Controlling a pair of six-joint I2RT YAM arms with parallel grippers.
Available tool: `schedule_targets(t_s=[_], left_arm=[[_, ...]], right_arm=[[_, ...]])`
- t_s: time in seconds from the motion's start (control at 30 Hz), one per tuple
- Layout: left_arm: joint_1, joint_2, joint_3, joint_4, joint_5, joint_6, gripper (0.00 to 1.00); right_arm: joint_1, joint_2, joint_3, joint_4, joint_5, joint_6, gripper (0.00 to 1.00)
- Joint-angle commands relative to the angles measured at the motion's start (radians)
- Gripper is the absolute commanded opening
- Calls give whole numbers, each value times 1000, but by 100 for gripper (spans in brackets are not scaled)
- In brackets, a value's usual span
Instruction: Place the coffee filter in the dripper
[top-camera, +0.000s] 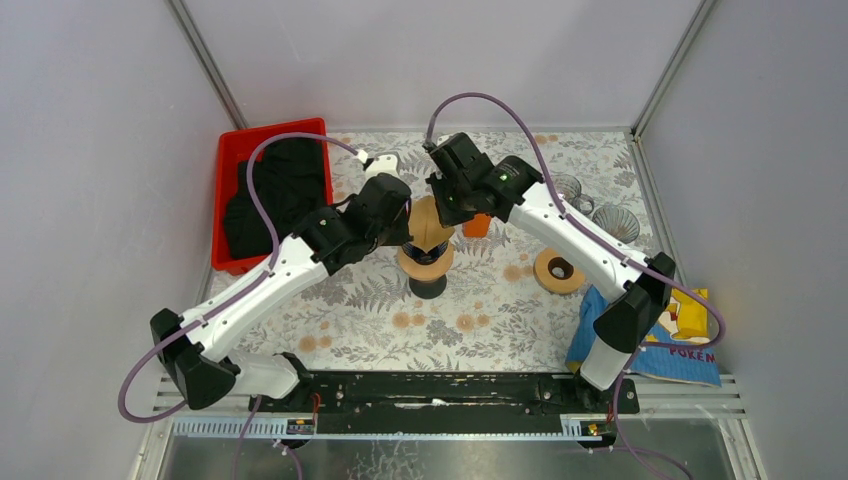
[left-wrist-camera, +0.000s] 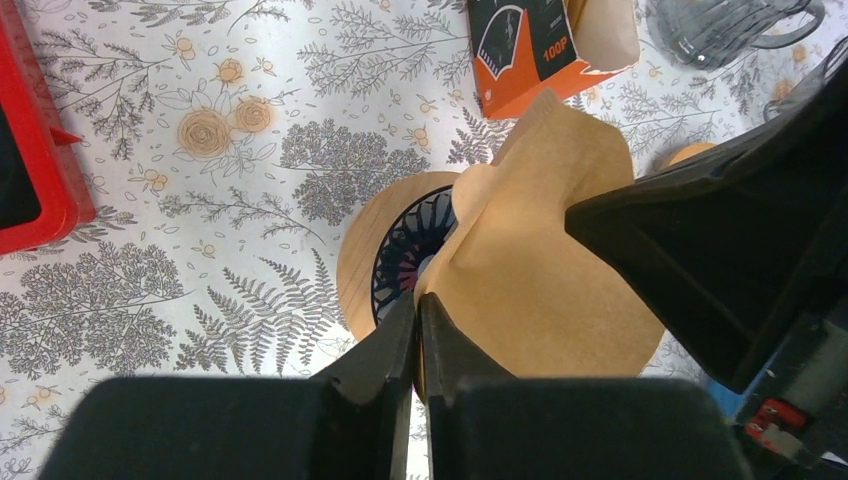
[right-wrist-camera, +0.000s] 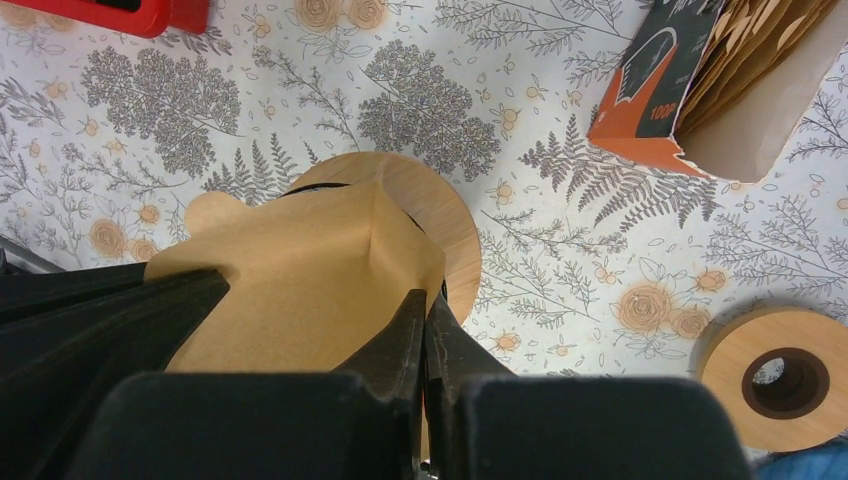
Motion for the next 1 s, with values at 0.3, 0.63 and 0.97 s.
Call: schedule_targets(t_s=[0.3,0.63,0.97], left_arm=[[38,14,-37,-1,28,41,16],[67,10,-49,-7,51,55,22],[87,0,-46,-29,61,70,26]], right_arm=[[11,10,41,-14,42,-40,16],[9,3,1,-12,66,-55,28],[9,-9,-41,-3,58,-74,37]])
